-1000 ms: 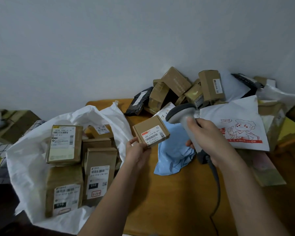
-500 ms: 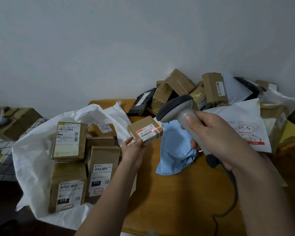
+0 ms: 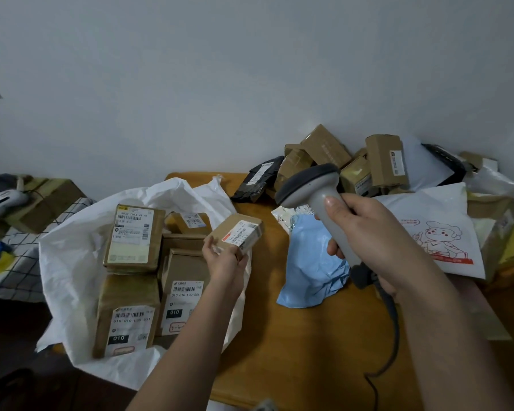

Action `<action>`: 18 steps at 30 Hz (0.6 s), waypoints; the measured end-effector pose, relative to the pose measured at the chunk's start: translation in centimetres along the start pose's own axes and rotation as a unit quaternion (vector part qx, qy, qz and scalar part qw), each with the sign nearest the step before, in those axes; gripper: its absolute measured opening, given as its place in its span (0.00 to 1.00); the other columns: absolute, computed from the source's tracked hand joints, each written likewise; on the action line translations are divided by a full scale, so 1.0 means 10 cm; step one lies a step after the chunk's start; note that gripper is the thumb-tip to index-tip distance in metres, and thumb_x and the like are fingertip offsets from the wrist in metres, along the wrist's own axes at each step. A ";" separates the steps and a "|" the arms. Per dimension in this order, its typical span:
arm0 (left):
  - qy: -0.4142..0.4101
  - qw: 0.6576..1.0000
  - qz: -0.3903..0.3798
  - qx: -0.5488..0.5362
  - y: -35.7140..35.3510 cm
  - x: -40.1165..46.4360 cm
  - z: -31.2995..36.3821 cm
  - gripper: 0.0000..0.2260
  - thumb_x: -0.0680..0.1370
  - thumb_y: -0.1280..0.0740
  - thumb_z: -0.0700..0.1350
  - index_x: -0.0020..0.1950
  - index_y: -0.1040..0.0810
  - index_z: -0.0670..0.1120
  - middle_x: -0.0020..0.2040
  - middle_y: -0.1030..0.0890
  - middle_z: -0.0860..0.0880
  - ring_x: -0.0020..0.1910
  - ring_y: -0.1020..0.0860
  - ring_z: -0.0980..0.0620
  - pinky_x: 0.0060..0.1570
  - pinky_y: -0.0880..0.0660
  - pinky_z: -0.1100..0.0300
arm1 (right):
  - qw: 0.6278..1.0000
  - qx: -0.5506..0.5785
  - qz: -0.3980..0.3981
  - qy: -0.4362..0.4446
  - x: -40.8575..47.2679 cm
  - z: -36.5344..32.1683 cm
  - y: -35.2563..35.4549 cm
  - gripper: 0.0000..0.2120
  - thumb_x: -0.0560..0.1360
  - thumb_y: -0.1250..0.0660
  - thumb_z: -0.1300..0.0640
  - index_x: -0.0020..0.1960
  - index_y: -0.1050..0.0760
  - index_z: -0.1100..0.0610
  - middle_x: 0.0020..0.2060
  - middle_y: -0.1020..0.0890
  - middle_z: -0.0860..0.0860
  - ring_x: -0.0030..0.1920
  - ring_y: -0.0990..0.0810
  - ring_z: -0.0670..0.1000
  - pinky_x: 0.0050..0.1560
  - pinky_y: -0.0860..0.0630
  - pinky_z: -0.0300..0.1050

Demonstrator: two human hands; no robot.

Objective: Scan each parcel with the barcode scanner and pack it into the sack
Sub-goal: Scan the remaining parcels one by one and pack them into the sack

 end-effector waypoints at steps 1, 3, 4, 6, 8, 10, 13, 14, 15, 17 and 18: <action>-0.004 1.000 0.005 -0.006 0.02 0.02 0.02 0.31 0.79 0.44 0.27 0.76 0.41 0.55 0.71 0.34 0.41 0.67 0.29 0.40 0.54 0.25 0.54 | 1.000 0.001 -0.002 -0.004 0.02 0.01 -0.01 0.16 0.82 0.43 0.47 0.52 0.23 0.57 0.32 0.21 0.52 0.26 0.23 0.40 0.31 0.29 0.37; -0.014 0.999 0.032 -0.026 0.05 0.05 0.06 0.25 0.80 0.43 0.29 0.73 0.36 0.51 0.72 0.33 0.40 0.67 0.28 0.41 0.57 0.25 0.54 | 1.000 0.005 -0.006 -0.012 0.05 0.04 -0.04 0.16 0.82 0.43 0.47 0.52 0.23 0.58 0.31 0.21 0.53 0.26 0.23 0.41 0.33 0.28 0.39; -0.021 0.998 0.054 -0.038 0.07 0.07 0.08 0.20 0.81 0.42 0.32 0.70 0.33 0.49 0.71 0.31 0.40 0.67 0.28 0.42 0.57 0.25 0.55 | 1.000 0.005 -0.008 -0.014 0.06 0.05 -0.06 0.16 0.82 0.43 0.47 0.51 0.23 0.57 0.31 0.21 0.53 0.26 0.23 0.41 0.33 0.28 0.40; -0.041 0.992 0.107 -0.052 0.10 0.12 0.13 0.13 0.82 0.40 0.35 0.64 0.28 0.48 0.70 0.29 0.40 0.65 0.27 0.43 0.55 0.24 0.56 | 1.000 -0.001 -0.008 -0.015 0.10 0.06 -0.07 0.15 0.82 0.43 0.47 0.50 0.24 0.56 0.31 0.20 0.53 0.26 0.23 0.41 0.33 0.28 0.40; -0.068 0.985 0.154 -0.046 0.09 0.18 0.20 0.12 0.82 0.38 0.38 0.63 0.27 0.50 0.69 0.28 0.41 0.63 0.25 0.45 0.55 0.22 0.56 | 1.000 -0.004 -0.007 -0.014 0.15 0.07 -0.07 0.15 0.82 0.43 0.47 0.50 0.24 0.57 0.33 0.20 0.55 0.26 0.22 0.41 0.34 0.28 0.41; -0.091 0.977 0.191 -0.009 0.08 0.23 0.28 0.16 0.82 0.37 0.41 0.69 0.28 0.53 0.71 0.29 0.43 0.64 0.25 0.45 0.60 0.23 0.53 | 1.000 -0.006 -0.004 -0.013 0.20 0.09 -0.06 0.16 0.82 0.43 0.48 0.51 0.24 0.59 0.34 0.20 0.56 0.26 0.22 0.41 0.35 0.28 0.42; -0.071 0.986 0.149 -0.019 0.00 0.36 0.36 0.27 0.81 0.36 0.41 0.77 0.39 0.57 0.74 0.34 0.46 0.67 0.27 0.45 0.63 0.25 0.50 | 1.000 -0.003 0.002 -0.017 0.28 0.12 -0.04 0.17 0.82 0.43 0.48 0.53 0.24 0.61 0.37 0.20 0.61 0.25 0.22 0.41 0.35 0.28 0.43; -0.056 0.991 0.106 -0.059 -0.05 0.41 0.37 0.30 0.81 0.36 0.39 0.78 0.43 0.58 0.75 0.34 0.46 0.68 0.28 0.45 0.63 0.25 0.50 | 1.000 -0.003 0.005 -0.020 0.31 0.14 -0.03 0.18 0.82 0.43 0.48 0.54 0.25 0.62 0.40 0.20 0.64 0.25 0.22 0.42 0.35 0.28 0.43; -0.047 0.992 0.070 -0.095 -0.10 0.44 0.38 0.33 0.81 0.37 0.36 0.79 0.47 0.59 0.75 0.35 0.46 0.68 0.28 0.44 0.63 0.25 0.51 | 1.000 -0.005 0.008 -0.023 0.35 0.15 -0.02 0.18 0.82 0.43 0.48 0.54 0.25 0.63 0.42 0.20 0.65 0.25 0.23 0.42 0.34 0.28 0.42; -0.041 0.992 0.042 -0.115 -0.16 0.51 0.38 0.38 0.81 0.38 0.33 0.79 0.53 0.61 0.76 0.37 0.43 0.69 0.28 0.43 0.66 0.28 0.50 | 0.999 -0.007 0.015 -0.034 0.42 0.19 0.01 0.18 0.82 0.43 0.48 0.53 0.25 0.62 0.43 0.20 0.66 0.25 0.23 0.41 0.34 0.29 0.42; -0.042 0.992 0.043 -0.108 -0.19 0.55 0.35 0.39 0.80 0.39 0.31 0.79 0.54 0.61 0.75 0.37 0.41 0.69 0.28 0.42 0.67 0.29 0.50 | 0.999 -0.005 0.018 -0.040 0.46 0.22 0.02 0.17 0.82 0.43 0.48 0.52 0.24 0.60 0.43 0.20 0.65 0.25 0.22 0.41 0.34 0.28 0.42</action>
Point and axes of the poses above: each hand's wrist, its own x-axis towards the middle knuckle, its own y-axis out of the back of the hand, z = x × y, the point moved 5 cm from there along x, towards the middle knuckle
